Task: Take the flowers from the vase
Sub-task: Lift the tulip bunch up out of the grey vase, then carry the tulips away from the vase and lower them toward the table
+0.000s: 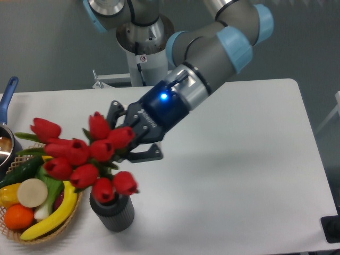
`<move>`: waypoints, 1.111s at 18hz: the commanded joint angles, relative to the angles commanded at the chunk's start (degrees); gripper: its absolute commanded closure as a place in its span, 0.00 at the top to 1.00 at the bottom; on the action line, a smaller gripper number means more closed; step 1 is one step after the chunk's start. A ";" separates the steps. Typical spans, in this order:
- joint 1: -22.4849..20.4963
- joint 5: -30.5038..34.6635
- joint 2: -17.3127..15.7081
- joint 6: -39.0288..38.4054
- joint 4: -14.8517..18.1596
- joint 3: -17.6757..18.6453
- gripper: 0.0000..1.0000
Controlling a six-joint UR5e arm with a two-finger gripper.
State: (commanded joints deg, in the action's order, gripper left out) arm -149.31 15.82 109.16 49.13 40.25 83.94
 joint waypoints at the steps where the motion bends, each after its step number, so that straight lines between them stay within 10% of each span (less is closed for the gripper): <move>1: -1.41 0.00 0.00 0.26 0.00 -0.09 0.00; 8: -10.91 5.69 0.53 15.27 0.18 1.31 0.00; 20: -8.82 48.30 2.28 19.87 1.23 5.88 0.00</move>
State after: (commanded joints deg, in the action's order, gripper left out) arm -158.13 64.12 111.44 69.00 41.48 89.82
